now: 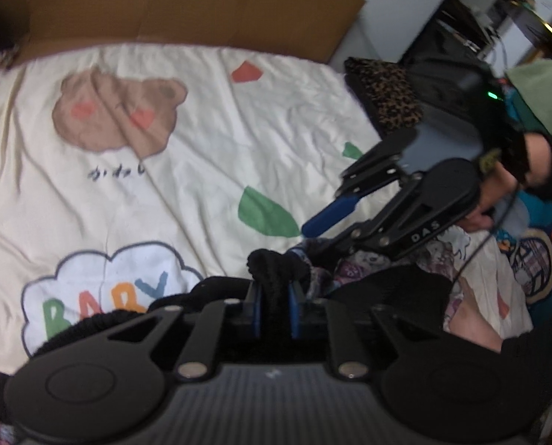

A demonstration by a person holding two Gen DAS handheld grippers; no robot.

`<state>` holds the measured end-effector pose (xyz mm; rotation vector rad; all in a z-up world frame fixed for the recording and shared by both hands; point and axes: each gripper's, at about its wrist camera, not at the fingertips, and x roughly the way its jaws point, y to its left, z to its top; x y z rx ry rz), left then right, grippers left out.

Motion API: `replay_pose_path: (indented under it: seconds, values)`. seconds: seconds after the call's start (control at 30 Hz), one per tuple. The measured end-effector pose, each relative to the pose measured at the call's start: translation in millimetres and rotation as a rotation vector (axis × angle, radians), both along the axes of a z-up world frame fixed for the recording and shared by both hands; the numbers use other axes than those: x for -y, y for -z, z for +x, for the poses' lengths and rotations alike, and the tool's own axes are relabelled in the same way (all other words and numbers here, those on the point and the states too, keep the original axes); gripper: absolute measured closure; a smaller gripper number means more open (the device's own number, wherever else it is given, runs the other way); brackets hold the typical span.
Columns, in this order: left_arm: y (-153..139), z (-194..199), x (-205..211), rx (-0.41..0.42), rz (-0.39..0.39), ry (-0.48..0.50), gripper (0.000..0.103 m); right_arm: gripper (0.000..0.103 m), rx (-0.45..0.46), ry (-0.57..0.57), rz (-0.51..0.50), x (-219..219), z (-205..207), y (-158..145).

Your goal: Fold clothes

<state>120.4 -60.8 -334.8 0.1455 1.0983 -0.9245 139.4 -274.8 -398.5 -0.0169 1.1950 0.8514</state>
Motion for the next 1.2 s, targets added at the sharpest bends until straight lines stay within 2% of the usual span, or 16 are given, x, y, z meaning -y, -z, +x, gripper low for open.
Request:
replay_pose_path:
  seconds: [0.23, 0.43, 0.57, 0.63, 0.8, 0.97, 1.2]
  values:
    - [-9, -21, -4, 0.109, -0.004, 0.081, 0.089, 0.061, -0.025, -0.124, 0.031, -23, 0, -1]
    - [-13, -24, -9, 0.152, -0.03, 0.088, 0.089, 0.061, -0.023, -0.215, 0.052, -42, 0, -4]
    - [-16, -21, -9, 0.166, -0.058, 0.079, 0.09, 0.063, 0.003, -0.236, 0.068, -47, -3, -5]
    - [-16, -20, -10, 0.163, -0.061, 0.07, 0.09, 0.097, 0.017, -0.245, 0.076, -49, -5, -5]
    - [-18, -17, -23, 0.138, -0.058, 0.016, 0.088, 0.102, 0.096, -0.23, 0.008, -49, -10, -7]
    - [-18, -10, -59, 0.139, 0.021, -0.077, 0.088, 0.102, 0.138, -0.181, -0.04, -40, -7, -6]
    - [-10, 3, -121, 0.188, 0.23, -0.159, 0.088, 0.103, 0.169, -0.125, -0.09, -36, -1, -6]
